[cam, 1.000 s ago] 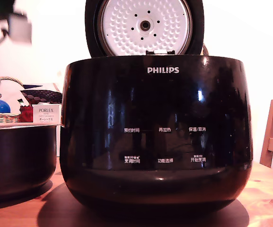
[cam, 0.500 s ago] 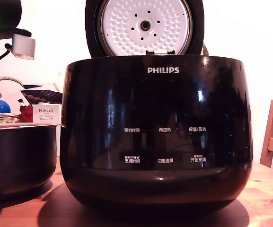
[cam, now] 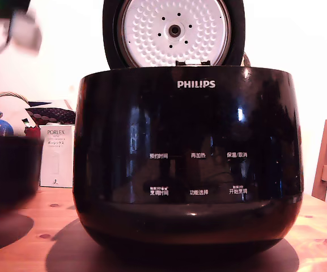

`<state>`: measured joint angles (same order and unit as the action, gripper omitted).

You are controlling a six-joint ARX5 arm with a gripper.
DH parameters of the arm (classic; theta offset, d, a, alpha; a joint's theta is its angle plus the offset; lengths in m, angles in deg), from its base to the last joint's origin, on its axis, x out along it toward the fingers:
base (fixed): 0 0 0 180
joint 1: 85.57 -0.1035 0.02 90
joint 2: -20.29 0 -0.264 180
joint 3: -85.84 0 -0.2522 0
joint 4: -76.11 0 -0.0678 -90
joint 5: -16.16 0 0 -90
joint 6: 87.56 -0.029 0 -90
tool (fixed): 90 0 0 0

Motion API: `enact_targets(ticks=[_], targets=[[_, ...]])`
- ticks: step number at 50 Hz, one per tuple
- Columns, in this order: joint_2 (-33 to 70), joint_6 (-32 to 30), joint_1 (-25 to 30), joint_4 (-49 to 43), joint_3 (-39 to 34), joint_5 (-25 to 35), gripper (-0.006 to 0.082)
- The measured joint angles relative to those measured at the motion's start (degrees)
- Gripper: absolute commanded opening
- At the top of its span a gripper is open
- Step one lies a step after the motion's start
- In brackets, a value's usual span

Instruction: Pick up the metallic pot next to the rice cooker

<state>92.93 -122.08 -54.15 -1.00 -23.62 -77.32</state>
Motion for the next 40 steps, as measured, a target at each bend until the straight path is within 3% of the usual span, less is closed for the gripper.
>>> enact_targets(ticks=[17,40], targets=[[-0.09,3.04,4.46,-15.41,16.09,-0.31,-0.002],[-1.36,5.25,7.93,-15.1,24.81,-0.96,-0.002]])
